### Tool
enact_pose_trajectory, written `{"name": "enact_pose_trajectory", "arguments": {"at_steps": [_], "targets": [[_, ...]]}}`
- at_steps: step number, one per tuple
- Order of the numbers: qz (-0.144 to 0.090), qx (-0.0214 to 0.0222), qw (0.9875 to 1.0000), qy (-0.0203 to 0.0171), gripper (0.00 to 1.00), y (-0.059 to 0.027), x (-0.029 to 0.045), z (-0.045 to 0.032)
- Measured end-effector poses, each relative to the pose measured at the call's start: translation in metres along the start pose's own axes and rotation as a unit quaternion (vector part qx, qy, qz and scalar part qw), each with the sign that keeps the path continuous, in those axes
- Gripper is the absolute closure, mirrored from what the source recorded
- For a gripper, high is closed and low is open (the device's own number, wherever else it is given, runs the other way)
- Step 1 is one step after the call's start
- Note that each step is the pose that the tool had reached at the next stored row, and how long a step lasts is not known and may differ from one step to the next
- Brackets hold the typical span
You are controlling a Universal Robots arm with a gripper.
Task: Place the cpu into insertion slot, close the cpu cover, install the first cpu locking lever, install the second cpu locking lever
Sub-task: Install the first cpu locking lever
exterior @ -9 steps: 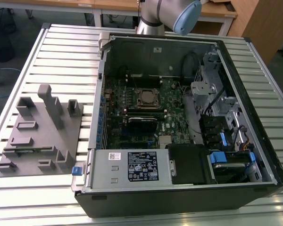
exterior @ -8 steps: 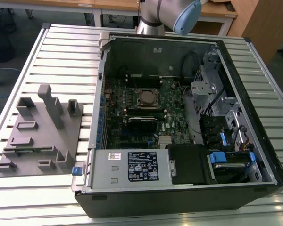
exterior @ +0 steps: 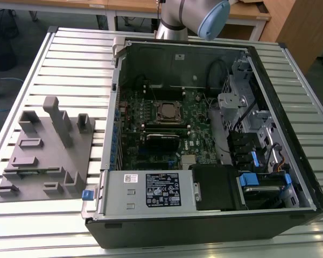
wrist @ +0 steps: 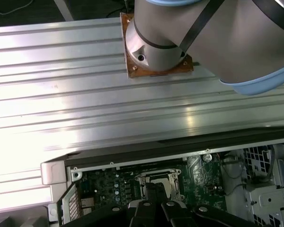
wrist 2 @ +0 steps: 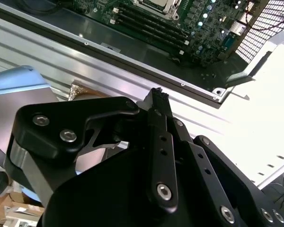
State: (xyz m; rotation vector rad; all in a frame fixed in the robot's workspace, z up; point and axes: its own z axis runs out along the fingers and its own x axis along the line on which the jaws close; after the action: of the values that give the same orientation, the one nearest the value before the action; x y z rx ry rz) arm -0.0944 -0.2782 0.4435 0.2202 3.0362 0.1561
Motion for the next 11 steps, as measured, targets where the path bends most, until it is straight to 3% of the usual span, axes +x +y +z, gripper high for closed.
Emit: {"name": "enact_pose_trajectory", "arguments": {"at_steps": [11], "targets": [[0.000,0.0009,1.0000,-0.0001,0.90,-0.0023,-0.0008,-0.0002]]}}
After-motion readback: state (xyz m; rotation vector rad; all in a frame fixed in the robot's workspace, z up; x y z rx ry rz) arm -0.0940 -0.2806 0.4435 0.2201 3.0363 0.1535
